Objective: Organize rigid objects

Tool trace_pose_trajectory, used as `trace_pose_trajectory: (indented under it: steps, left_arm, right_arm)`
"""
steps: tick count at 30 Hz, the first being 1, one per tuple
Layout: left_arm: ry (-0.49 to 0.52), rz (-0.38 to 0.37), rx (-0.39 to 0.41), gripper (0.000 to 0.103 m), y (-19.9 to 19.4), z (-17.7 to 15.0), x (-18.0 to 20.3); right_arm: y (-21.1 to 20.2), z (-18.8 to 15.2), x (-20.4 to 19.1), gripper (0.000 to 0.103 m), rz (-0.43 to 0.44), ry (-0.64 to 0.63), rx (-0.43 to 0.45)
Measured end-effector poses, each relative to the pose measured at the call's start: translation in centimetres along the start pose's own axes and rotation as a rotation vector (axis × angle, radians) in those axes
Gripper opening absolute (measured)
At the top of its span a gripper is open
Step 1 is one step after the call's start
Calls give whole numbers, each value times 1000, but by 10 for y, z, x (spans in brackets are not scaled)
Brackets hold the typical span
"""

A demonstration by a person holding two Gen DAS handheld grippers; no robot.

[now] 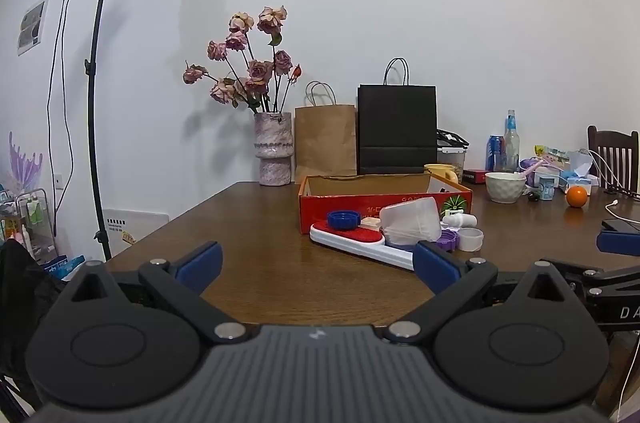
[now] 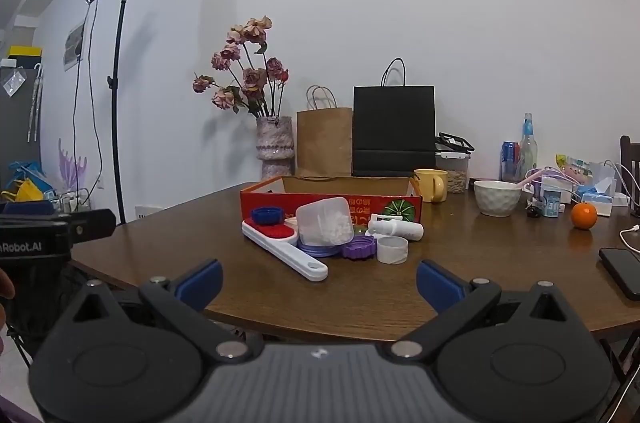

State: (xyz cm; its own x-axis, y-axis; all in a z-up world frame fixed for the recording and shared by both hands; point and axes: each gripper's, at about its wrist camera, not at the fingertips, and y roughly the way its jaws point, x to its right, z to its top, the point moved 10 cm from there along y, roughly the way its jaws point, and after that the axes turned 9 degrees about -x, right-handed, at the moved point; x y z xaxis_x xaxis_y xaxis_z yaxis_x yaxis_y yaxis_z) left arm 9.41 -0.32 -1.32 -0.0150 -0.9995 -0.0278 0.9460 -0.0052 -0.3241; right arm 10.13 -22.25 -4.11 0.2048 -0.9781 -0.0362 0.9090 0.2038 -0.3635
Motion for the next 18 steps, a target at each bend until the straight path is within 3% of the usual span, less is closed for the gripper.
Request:
trace_pose_trajectory:
  steps: [18]
  left_arm:
    - [0,-2,-3,103,4,-2,-1]
  right_arm:
    - [2,0,1,103,-3,0,-8]
